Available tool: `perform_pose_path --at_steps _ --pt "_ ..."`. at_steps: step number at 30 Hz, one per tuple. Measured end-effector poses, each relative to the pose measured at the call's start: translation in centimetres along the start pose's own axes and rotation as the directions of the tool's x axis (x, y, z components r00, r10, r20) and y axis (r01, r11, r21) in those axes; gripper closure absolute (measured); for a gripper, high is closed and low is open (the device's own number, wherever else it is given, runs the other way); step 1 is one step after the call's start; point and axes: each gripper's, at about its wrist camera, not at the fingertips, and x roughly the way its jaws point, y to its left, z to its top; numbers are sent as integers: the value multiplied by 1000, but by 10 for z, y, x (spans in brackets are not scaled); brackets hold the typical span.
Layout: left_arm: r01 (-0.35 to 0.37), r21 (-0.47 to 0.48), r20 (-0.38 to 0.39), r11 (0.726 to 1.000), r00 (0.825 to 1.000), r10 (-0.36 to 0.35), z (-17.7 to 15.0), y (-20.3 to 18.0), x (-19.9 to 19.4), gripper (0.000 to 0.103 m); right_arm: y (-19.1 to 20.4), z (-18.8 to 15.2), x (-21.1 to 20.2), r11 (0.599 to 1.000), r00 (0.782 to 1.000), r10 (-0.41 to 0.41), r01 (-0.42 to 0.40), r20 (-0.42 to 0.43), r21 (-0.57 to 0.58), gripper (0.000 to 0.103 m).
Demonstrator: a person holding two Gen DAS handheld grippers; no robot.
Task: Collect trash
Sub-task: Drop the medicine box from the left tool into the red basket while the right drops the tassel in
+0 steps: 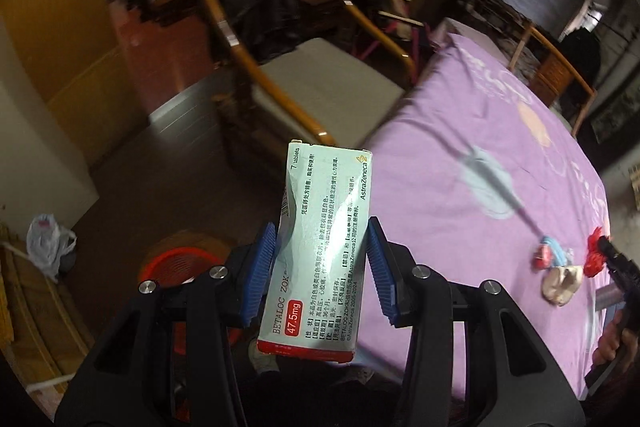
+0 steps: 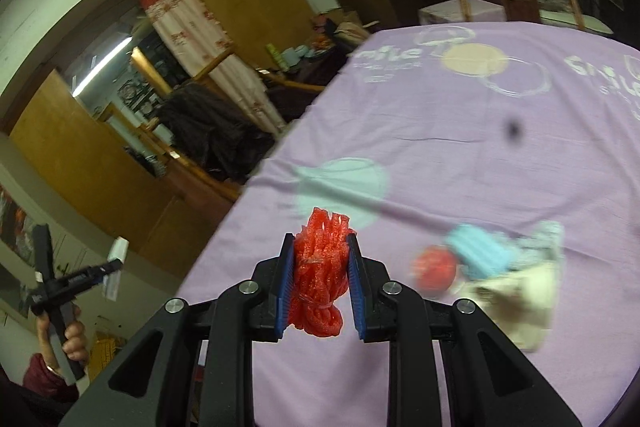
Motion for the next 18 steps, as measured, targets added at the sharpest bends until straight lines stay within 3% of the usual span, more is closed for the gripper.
perform_pose_path --at_steps 4,8,10,15,18 --pt "-36 -56 -27 998 999 35 -18 69 3 56 70 -2 18 993 999 36 -40 -30 -113 78" --pt "-61 -92 -103 994 993 52 -38 123 26 53 129 -4 34 982 996 50 -61 -68 -181 78" --pt "-86 -104 -135 991 988 71 -45 141 34 36 151 -6 41 977 995 49 -67 -90 -201 78" --pt "-62 -174 -127 983 991 40 -52 182 23 24 212 -16 67 959 984 55 -99 -167 -267 78" --pt "-67 -204 -101 977 994 47 -53 200 11 23 247 -28 83 937 971 82 -152 -226 -315 78"
